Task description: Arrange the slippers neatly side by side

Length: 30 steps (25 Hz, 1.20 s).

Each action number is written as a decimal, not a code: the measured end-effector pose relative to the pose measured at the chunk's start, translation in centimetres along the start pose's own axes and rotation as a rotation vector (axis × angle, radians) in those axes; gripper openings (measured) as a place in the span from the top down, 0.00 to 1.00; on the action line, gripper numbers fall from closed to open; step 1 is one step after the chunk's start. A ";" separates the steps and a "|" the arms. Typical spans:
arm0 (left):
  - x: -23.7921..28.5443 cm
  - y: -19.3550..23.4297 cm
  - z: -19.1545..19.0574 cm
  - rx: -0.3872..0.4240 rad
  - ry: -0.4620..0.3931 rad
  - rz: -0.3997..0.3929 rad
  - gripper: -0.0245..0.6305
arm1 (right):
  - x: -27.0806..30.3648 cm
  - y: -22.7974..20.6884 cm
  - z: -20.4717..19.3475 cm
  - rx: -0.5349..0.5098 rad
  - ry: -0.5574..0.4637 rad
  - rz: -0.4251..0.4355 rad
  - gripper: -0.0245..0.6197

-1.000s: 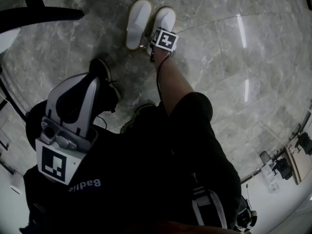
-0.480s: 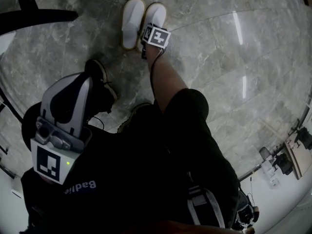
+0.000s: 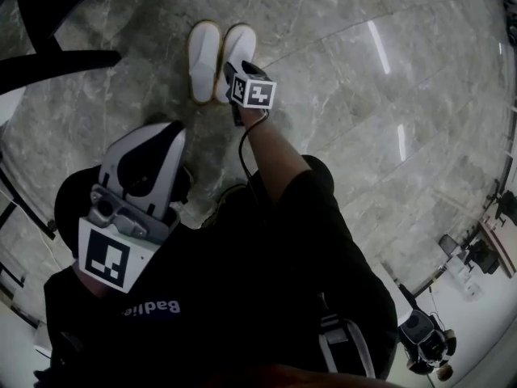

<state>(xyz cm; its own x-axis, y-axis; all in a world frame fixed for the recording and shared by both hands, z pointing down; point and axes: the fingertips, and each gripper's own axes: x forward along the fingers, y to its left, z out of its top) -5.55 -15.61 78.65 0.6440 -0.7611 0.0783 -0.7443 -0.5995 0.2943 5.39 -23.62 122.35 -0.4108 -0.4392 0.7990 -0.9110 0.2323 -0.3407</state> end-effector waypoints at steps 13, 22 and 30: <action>1.3 -1.0 0.2 0.110 0.336 0.033 0.96 | -33.4 16.4 11.6 -0.197 -0.087 0.160 0.67; -4.6 -11.3 20.4 0.176 0.350 -0.053 0.96 | -53.2 27.9 17.0 -0.179 -0.078 0.218 0.67; -10.6 -15.9 33.4 0.156 0.356 0.036 0.96 | -67.7 33.8 22.7 -0.226 -0.185 0.243 0.67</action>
<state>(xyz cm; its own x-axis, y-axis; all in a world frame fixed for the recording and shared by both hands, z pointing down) -6.42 -6.28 41.28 0.6174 -0.6654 0.4197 -0.7681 -0.6251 0.1388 1.62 -5.75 45.44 -0.6326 -0.4919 0.5983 -0.7635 0.5258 -0.3750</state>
